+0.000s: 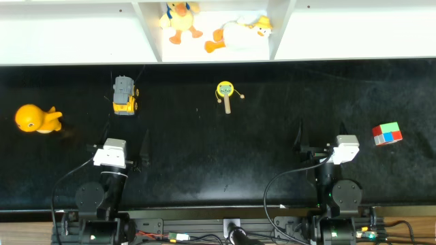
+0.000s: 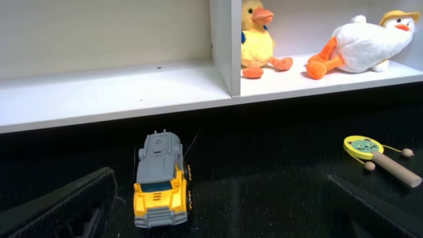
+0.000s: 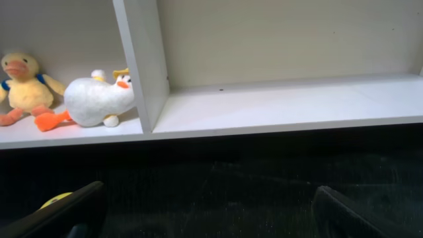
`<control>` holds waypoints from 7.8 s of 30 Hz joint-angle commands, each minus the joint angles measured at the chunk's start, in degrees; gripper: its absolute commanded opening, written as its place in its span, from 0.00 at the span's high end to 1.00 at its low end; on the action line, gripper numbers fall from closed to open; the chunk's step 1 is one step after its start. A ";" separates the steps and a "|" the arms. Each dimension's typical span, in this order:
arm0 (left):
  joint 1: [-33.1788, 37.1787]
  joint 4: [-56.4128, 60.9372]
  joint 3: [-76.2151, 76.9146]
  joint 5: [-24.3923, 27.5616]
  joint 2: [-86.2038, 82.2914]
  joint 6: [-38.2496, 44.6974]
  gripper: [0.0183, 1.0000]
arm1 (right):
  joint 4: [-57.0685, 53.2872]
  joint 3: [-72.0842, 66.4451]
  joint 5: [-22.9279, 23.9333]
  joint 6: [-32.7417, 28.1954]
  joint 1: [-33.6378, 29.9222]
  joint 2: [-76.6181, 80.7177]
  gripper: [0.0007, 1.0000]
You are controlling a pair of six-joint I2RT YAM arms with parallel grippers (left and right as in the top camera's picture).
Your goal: Store Toys
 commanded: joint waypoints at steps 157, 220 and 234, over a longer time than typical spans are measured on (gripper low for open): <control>40.81 -26.99 71.82 14.64 79.08 7.58 0.98 | 0.22 -0.76 0.02 0.22 -0.11 -0.46 0.00; 28.28 -3.43 76.26 1.95 100.32 -4.09 0.00 | 0.22 -0.76 0.02 0.22 -0.11 -0.46 0.00; 28.26 -2.71 76.24 1.36 99.86 -3.67 0.00 | 0.22 -0.76 0.04 0.22 -0.11 -0.46 0.01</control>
